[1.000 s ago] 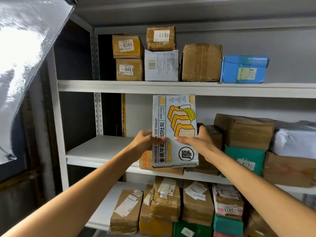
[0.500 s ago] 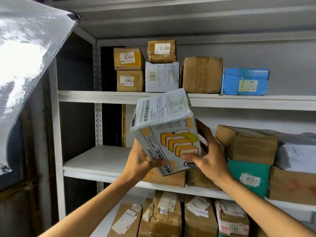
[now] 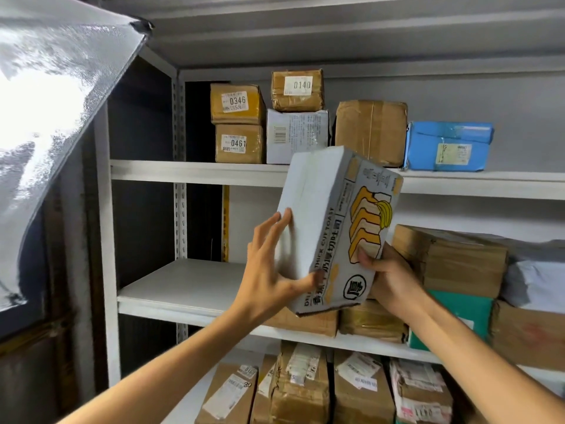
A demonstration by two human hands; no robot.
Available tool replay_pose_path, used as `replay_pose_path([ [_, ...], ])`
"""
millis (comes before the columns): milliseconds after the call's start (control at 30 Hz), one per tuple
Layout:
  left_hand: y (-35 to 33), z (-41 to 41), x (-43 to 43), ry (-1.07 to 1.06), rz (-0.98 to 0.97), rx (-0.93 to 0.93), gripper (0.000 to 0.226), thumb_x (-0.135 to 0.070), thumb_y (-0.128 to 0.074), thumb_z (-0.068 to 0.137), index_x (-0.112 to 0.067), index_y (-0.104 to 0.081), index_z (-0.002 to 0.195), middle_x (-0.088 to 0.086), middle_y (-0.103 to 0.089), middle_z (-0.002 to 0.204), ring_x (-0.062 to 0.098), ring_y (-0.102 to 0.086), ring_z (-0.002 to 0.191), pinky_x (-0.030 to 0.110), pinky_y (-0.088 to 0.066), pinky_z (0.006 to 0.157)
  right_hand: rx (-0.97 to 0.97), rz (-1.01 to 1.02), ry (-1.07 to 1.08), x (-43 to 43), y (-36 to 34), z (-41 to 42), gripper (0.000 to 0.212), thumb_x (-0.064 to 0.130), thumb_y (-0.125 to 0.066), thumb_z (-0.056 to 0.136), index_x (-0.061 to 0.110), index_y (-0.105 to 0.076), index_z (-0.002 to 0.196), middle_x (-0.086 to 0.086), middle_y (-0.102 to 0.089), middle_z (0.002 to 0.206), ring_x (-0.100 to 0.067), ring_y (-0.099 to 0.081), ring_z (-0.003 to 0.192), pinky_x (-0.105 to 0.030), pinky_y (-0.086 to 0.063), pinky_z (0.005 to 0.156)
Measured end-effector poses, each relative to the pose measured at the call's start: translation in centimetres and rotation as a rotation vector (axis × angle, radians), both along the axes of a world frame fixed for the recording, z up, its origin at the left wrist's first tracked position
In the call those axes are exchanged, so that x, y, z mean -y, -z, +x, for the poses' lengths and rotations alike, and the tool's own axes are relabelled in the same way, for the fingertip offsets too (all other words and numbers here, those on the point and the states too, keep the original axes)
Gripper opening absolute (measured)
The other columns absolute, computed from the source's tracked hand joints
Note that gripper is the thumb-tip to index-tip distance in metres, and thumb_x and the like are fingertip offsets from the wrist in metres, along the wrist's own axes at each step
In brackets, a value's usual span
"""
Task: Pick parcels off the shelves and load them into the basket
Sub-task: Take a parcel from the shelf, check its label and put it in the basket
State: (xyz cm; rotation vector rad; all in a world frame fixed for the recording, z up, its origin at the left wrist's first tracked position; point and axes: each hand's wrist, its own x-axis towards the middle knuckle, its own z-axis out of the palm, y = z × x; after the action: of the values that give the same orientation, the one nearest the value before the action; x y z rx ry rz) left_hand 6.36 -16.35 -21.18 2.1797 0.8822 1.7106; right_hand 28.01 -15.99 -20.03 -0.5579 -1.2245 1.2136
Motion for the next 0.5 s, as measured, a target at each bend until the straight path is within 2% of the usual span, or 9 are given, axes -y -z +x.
replay_pose_path([
  [33,-0.4,-0.6,-0.4,0.038,-0.079,0.019,0.104,-0.062,-0.077,0.057,-0.037,-0.03,0.147,-0.015,-0.035,0.142,0.007,-0.037,0.133,0.044,-0.045,0.102,0.014,-0.008,0.049,0.3,-0.1,-0.3,0.068,0.013,-0.084,0.056,0.017,-0.06,0.12,-0.01,-0.07,0.114,-0.034,-0.061,0.113,-0.042,-0.054,0.082],
  [67,-0.7,-1.2,-1.0,0.121,-0.167,0.053,0.102,-0.061,-0.077,0.057,-0.036,-0.033,0.146,-0.012,-0.042,0.14,0.011,-0.045,0.128,0.044,-0.052,0.095,0.035,-0.006,0.091,0.7,-0.3,-0.5,0.066,0.005,-0.076,0.06,0.02,-0.06,0.122,-0.009,-0.071,0.113,-0.034,-0.06,0.115,-0.042,-0.052,0.085],
  [133,-1.2,-2.4,-1.8,0.349,-0.335,0.155,0.084,-0.047,-0.076,0.065,-0.027,-0.044,0.14,0.001,-0.059,0.129,0.02,-0.063,0.11,0.039,-0.058,0.08,0.087,0.059,0.1,1.5,-0.5,-0.4,0.077,0.0,-0.075,0.057,0.03,-0.058,0.126,-0.004,-0.07,0.116,-0.029,-0.059,0.118,-0.041,-0.05,0.09],
  [200,-1.3,-3.2,-2.2,0.545,-0.565,0.391,0.055,-0.034,-0.072,0.07,-0.014,-0.06,0.12,0.01,-0.069,0.107,0.021,-0.071,0.087,0.032,-0.058,0.066,0.254,0.243,0.018,3.3,-0.9,-0.8,0.083,0.01,-0.077,0.056,0.038,-0.054,0.131,0.007,-0.062,0.131,-0.014,-0.055,0.124,-0.034,-0.048,0.096],
  [233,-1.2,-3.6,-2.3,0.655,-0.706,0.516,0.051,-0.034,-0.076,0.066,-0.012,-0.065,0.111,0.012,-0.071,0.102,0.022,-0.072,0.081,0.031,-0.058,0.064,0.424,0.348,0.014,4.0,-1.2,-1.2,0.088,0.017,-0.08,0.056,0.041,-0.049,0.136,0.012,-0.052,0.141,-0.006,-0.049,0.129,-0.027,-0.046,0.1],
  [300,-0.4,-3.9,-2.5,0.805,-0.796,0.635,0.055,-0.043,-0.078,0.061,-0.012,-0.072,0.107,0.013,-0.071,0.106,0.025,-0.07,0.085,0.034,-0.058,0.07,0.788,0.538,0.179,4.0,-1.1,-1.9,0.104,0.029,-0.088,0.056,0.046,-0.034,0.144,0.016,-0.027,0.156,0.002,-0.027,0.141,-0.024,-0.032,0.112],
  [367,-0.1,-3.6,-2.3,0.821,-0.801,0.683,0.053,-0.055,-0.058,0.077,-0.016,-0.072,0.11,0.013,-0.069,0.112,0.027,-0.069,0.092,0.038,-0.057,0.077,0.943,0.668,0.42,3.4,-1.1,-2.7,0.107,0.041,-0.087,0.059,0.054,-0.024,0.144,0.016,-0.017,0.159,0.002,-0.016,0.144,-0.029,-0.023,0.118],
  [433,-0.5,-3.3,-1.8,0.772,-0.798,0.657,0.07,-0.071,-0.031,0.083,-0.023,-0.071,0.113,0.014,-0.065,0.121,0.03,-0.067,0.102,0.043,-0.057,0.08,0.869,0.636,0.454,2.8,-1.1,-2.9,0.098,0.046,-0.082,0.062,0.056,-0.027,0.142,0.016,-0.024,0.157,0.0,-0.024,0.142,-0.033,-0.029,0.116],
  [500,-1.2,-3.5,-1.0,0.788,-0.799,0.598,0.086,-0.083,-0.02,0.074,-0.026,-0.071,0.114,0.014,-0.062,0.128,0.034,-0.06,0.114,0.05,-0.052,0.089,0.72,0.583,0.391,2.3,-1.1,-2.9,0.087,0.045,-0.081,0.065,0.05,-0.038,0.14,0.015,-0.045,0.146,-0.003,-0.042,0.133,-0.028,-0.043,0.106],
])
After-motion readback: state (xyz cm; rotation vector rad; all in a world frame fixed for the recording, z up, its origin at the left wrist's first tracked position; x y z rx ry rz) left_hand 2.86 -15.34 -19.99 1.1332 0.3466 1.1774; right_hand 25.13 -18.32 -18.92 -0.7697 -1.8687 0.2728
